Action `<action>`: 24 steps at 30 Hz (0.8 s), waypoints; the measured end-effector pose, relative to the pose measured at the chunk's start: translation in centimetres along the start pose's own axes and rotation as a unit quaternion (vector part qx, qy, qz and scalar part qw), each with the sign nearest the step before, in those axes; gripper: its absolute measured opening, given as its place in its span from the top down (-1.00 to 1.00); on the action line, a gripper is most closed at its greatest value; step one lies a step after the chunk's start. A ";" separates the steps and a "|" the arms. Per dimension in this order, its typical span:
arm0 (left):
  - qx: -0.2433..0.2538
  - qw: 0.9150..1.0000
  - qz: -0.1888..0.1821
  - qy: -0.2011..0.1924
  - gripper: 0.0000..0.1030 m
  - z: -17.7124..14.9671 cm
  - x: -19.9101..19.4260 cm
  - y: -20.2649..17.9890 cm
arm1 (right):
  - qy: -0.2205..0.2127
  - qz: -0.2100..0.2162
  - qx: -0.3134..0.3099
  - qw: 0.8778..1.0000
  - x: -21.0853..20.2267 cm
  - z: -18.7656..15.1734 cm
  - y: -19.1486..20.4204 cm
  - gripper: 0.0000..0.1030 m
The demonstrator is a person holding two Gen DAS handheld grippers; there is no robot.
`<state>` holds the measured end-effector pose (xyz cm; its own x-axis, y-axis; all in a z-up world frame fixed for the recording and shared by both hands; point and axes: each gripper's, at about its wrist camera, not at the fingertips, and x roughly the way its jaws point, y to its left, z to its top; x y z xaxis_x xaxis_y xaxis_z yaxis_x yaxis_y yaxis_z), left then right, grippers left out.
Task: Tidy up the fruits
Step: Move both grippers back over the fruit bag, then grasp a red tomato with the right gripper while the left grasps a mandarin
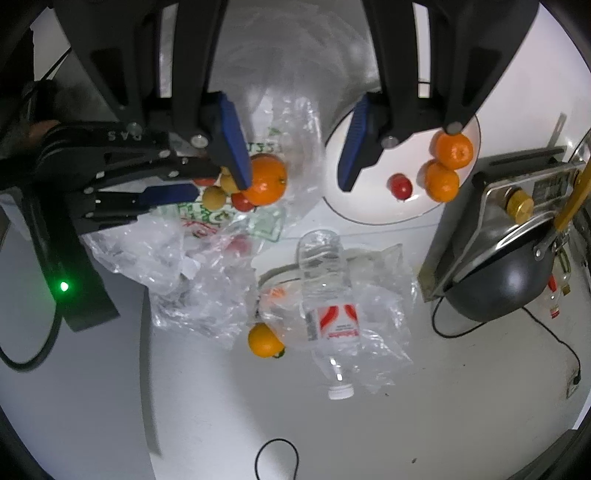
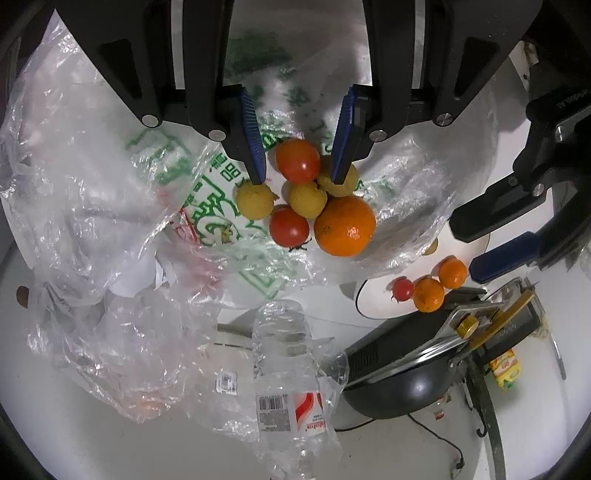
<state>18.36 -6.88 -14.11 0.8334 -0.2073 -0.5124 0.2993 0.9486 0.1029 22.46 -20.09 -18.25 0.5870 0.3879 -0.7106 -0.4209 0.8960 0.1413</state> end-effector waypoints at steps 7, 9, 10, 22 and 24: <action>0.006 1.000 -0.006 0.007 0.04 0.8 0.8 -1.1 | 0.027 0.007 -0.008 1.000 1.0 0.0 -0.5 0.26; 0.008 1.000 -0.007 0.010 0.04 1.0 1.2 -1.4 | 0.030 0.011 -0.019 0.999 1.1 0.1 -0.2 0.28; 0.008 1.000 -0.009 0.011 0.04 1.2 1.3 -1.6 | 0.032 0.016 -0.027 0.999 1.2 0.1 0.0 0.46; -0.024 0.999 -0.017 0.041 0.04 2.1 3.9 -1.6 | -0.062 -0.019 -0.062 0.996 -1.8 0.7 -0.6 0.47; -0.022 0.998 -0.016 0.049 0.04 2.0 4.7 -1.8 | -0.092 -0.027 -0.050 0.994 -2.6 0.9 -1.3 0.47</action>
<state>22.67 -10.09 -15.00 0.7734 -0.2153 -0.5962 0.3029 0.9517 0.0492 22.09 -22.06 -15.98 0.7237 0.3806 -0.5757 -0.4462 0.8944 0.0303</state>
